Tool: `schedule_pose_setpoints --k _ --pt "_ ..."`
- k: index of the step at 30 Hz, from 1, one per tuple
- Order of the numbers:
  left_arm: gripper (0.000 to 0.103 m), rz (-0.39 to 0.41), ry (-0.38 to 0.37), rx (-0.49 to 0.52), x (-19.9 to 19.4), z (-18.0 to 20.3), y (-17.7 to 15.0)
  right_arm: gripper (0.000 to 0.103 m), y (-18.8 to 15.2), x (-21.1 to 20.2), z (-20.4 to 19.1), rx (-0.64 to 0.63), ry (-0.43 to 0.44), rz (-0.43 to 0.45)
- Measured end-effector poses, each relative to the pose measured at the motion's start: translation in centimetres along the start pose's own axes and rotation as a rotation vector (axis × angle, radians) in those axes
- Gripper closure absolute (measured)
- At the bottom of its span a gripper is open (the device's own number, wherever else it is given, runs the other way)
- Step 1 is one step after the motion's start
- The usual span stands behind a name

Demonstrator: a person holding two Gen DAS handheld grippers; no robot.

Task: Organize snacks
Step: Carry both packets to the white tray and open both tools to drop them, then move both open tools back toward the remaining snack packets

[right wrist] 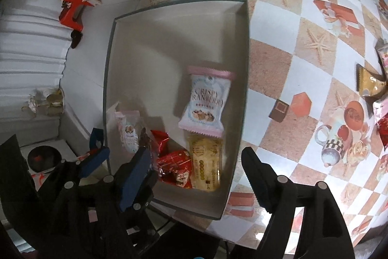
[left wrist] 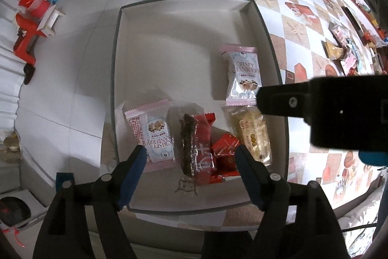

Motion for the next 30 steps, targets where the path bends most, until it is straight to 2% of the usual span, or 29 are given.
schedule_pose_setpoints --k 1,2,3,10,18,26,30 --pt "0.024 0.002 0.004 0.006 -0.1 0.0 0.1 0.023 -0.1 -0.2 0.3 0.007 -0.003 0.004" --pt "0.024 0.004 0.006 0.011 -0.2 0.0 0.2 0.009 -0.3 -0.4 0.7 0.018 -0.008 0.008" --pt "0.024 0.005 0.008 0.018 -0.3 0.2 0.2 0.000 -0.4 -0.5 1.1 0.028 -0.010 0.020" --pt "0.024 0.025 0.007 0.096 -0.8 2.5 0.9 0.000 -2.5 -1.6 5.5 0.138 -0.039 0.035" --pt "0.023 0.060 -0.006 0.215 -1.9 6.0 2.1 0.000 -7.2 -2.1 11.5 0.317 -0.056 0.036" --pt "0.023 0.059 -0.017 0.288 -2.5 9.7 2.7 0.000 -8.7 -5.9 15.0 0.304 -0.191 0.143" --pt "0.023 0.065 -0.019 0.314 -2.9 11.7 3.1 0.000 -9.1 -7.4 16.7 0.297 -0.201 0.172"
Point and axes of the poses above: each gripper's, at about its wrist camera, not at the fingertips, and x roughly the way its jaws point, z to its right, y to its top, the point moved 10 cm from there along x, roughly the way its jaws point, and after that the axes turned 3 degrees about y, right-handed, at the moved point
